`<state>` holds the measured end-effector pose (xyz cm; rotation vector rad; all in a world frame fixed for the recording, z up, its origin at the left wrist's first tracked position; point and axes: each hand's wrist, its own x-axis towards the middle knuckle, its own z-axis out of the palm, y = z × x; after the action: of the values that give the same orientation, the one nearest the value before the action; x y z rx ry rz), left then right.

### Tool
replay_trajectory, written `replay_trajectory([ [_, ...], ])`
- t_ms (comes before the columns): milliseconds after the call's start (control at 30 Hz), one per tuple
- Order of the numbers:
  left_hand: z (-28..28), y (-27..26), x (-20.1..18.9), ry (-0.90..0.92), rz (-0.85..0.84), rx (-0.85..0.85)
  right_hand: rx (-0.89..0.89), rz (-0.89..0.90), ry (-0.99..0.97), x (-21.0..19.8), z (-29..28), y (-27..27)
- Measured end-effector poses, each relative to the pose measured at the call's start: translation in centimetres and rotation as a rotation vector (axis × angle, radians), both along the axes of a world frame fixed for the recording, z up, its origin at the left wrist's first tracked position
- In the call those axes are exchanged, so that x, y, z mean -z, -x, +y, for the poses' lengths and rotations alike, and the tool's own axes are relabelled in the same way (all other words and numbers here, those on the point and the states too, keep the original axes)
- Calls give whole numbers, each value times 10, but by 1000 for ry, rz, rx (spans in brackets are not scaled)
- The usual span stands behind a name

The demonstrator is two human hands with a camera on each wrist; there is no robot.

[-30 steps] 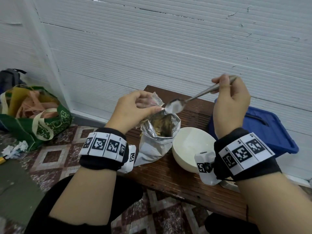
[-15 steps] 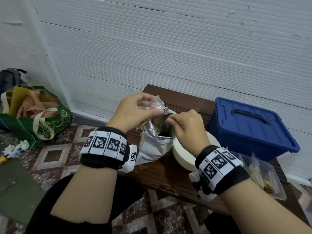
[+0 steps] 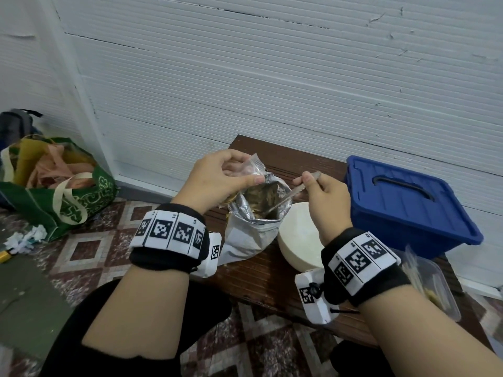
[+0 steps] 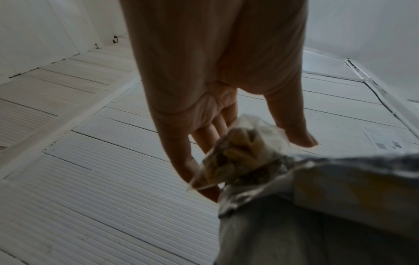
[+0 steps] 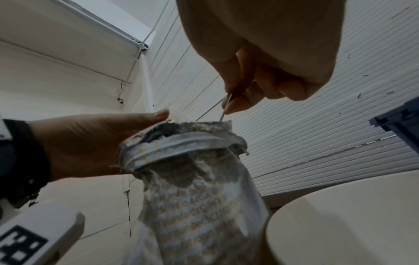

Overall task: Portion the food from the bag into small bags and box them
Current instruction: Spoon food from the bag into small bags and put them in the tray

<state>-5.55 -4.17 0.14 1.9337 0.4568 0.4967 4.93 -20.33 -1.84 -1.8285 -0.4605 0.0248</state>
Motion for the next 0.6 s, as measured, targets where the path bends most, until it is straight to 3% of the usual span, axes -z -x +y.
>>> replay_trajectory([
  [267, 0, 3, -6, -12, -26, -7, 185, 169, -56, -3, -3, -8],
  [600, 8, 11, -12, -89, 48, 32, 303, 70, -115, -26, -19, -23],
])
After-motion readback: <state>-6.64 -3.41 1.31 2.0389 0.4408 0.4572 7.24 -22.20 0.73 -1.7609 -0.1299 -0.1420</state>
